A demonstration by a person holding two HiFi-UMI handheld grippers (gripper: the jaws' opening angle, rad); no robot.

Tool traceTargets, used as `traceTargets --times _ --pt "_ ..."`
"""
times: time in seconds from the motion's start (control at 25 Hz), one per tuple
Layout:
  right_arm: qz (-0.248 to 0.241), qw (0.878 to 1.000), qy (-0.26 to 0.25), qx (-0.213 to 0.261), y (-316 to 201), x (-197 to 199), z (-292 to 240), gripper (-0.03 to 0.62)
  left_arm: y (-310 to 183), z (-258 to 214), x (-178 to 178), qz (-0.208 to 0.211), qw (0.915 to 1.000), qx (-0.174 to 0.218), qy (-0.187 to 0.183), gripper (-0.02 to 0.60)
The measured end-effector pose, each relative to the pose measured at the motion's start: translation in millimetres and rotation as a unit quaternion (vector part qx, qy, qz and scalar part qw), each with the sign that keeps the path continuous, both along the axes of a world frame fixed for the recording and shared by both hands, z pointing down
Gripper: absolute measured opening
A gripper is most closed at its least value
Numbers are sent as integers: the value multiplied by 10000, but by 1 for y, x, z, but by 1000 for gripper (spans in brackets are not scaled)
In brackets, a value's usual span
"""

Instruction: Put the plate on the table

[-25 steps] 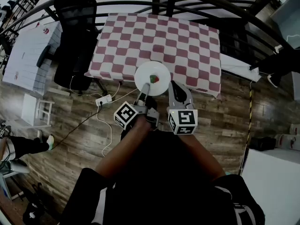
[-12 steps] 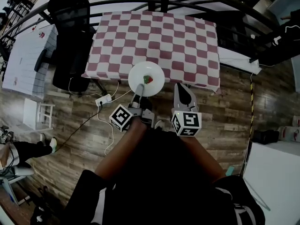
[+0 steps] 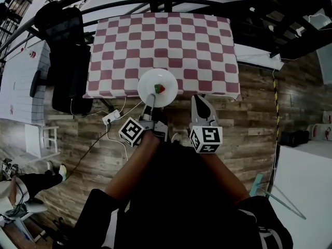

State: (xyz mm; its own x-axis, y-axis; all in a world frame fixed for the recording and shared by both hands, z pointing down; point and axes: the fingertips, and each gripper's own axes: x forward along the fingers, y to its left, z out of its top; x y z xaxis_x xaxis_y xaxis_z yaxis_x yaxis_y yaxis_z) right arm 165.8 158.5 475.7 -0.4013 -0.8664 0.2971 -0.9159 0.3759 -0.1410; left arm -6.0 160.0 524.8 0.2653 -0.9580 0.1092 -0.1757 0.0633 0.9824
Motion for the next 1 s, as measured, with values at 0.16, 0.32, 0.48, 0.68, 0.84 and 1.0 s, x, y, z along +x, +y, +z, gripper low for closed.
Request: traceTargets --times 0.16,0.32,0.48,0.68,0.84,1.0 --pt "-154 9998 -2 -86 -16 -11 6 -3 -22 15 -12 41 9999 -89 -39 23" --pt "-250 9996 58 -115 -51 -31 13 -3 -56 34 -34 -24 9997 -242 -37 23" --pt "-578 9972 473 -69 -94 -57 15 -3 -96 47 -56 -190 9995 -247 -4 23" --pt "-775 9960 445 94 -150 -98 -3 -3 -147 47 -85 -135 9997 -141 -137 23" --pt "-898 9931 692 316 -185 -129 -17 -3 -183 50 -100 196 9994 -85 -275 23" --pt "-697 9952 677 134 -207 -137 -11 -3 -206 69 -108 425 9985 -255 -237 23"
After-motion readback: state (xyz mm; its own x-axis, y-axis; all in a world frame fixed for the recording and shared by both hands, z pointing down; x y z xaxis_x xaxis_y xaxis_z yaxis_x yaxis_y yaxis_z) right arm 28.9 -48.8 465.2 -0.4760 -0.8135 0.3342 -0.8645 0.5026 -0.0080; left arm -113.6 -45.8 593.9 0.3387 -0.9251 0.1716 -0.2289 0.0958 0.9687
